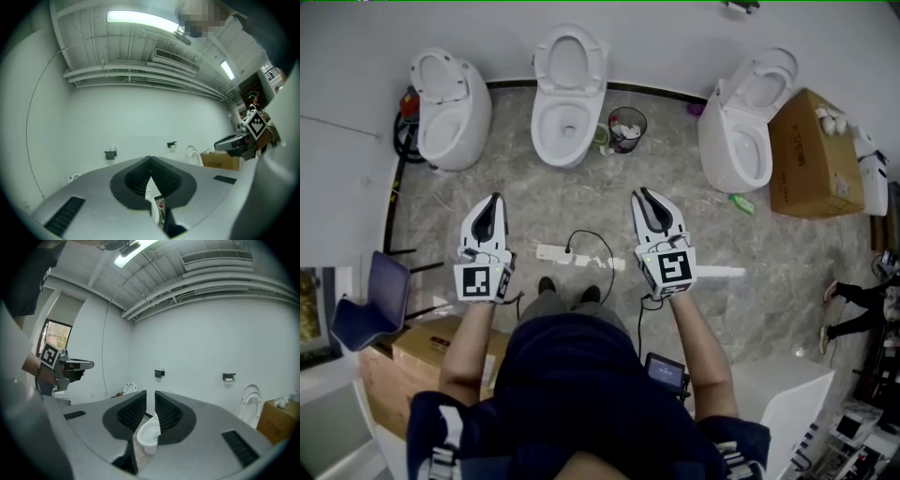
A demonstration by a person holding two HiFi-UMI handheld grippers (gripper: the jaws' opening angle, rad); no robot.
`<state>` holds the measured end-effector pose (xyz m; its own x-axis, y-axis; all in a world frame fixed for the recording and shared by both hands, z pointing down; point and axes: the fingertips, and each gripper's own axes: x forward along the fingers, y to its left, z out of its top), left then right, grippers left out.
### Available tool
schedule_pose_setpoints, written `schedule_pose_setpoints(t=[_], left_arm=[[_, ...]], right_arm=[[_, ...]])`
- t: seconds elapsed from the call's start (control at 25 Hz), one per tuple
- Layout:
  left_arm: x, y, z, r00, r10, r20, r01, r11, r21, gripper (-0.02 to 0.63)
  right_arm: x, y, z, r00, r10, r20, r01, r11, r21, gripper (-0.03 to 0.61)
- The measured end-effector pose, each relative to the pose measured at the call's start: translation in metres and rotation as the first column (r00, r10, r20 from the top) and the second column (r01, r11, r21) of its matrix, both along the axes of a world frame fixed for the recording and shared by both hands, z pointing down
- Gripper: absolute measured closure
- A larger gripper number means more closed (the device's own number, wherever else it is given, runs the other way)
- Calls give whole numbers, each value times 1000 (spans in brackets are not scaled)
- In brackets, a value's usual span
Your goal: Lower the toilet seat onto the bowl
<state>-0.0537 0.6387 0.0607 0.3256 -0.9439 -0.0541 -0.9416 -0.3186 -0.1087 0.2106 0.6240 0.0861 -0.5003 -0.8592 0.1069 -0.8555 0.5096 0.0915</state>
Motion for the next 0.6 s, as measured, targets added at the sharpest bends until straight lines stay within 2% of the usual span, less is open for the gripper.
schedule_pose_setpoints(t=[0.12,0.2,0.32,0.4,0.44,0.6], left_arm=[[2,-1,3,1000,1,1,-1,1000,-9,589],[2,-2,6,1000,-1,-3,1,1000,-20,588],[1,-2,8,1000,3,-7,-3,1000,-28,583],[1,-4,9,1000,13,-8,-13,999,-37,460],[1,-5,9,1000,17,-9,-17,999,-39,423],[-3,-6,11,1000,19,-1,-19,999,-47,346]], right_arm=[[2,-1,-6,1000,-9,6,9,1000,7,482],[5,-2,-10,999,-12,32,11,1000,18,416],[7,-6,-7,1000,-14,8,14,1000,23,367],[7,-8,-2,1000,-22,-17,22,1000,4,326],[6,-10,0,999,-27,-26,27,1000,-3,309],[0,-11,7,997,-60,-38,59,998,-32,240]])
